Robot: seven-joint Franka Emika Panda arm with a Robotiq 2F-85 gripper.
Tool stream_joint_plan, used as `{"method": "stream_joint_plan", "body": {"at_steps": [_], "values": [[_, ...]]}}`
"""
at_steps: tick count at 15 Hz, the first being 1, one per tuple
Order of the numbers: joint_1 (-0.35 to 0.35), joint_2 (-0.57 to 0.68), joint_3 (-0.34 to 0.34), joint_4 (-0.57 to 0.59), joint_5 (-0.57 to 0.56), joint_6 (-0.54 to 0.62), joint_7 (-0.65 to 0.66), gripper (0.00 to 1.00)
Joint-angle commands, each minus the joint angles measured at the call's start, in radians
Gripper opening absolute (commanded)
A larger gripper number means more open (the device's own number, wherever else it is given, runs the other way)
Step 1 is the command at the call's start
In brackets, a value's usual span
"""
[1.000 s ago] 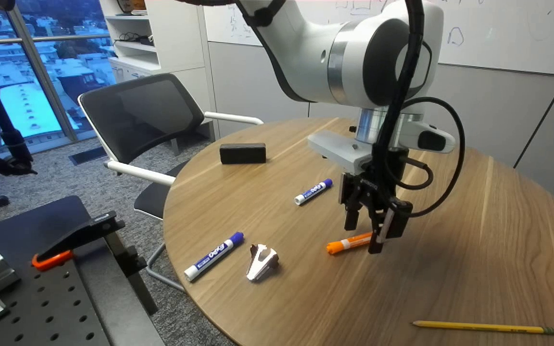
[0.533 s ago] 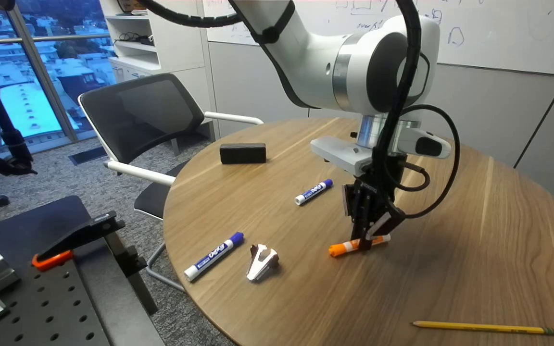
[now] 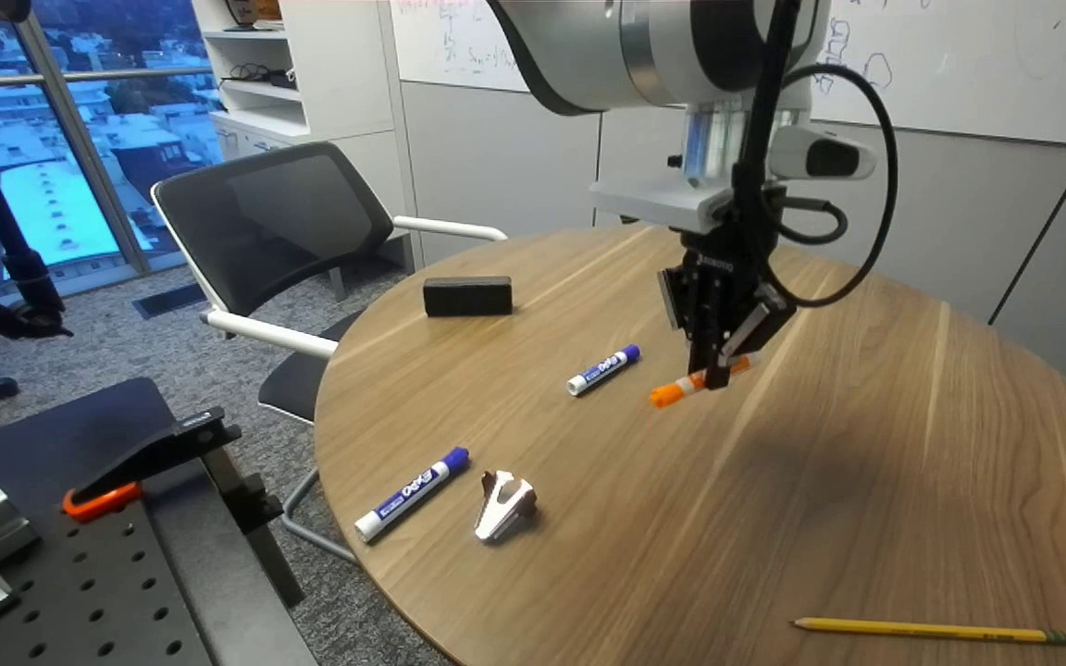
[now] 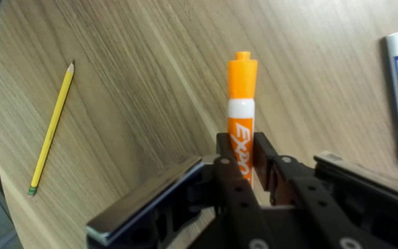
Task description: Move the orange marker to the left
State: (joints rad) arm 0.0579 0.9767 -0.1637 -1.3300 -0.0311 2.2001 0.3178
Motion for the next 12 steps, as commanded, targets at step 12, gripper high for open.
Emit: {"method": "stream_joint_plan", "body": {"at_steps": [12], "values": [[0.182,-0.481,0.160,-0.810,-0.081,0.353,-0.079,0.05]]}}
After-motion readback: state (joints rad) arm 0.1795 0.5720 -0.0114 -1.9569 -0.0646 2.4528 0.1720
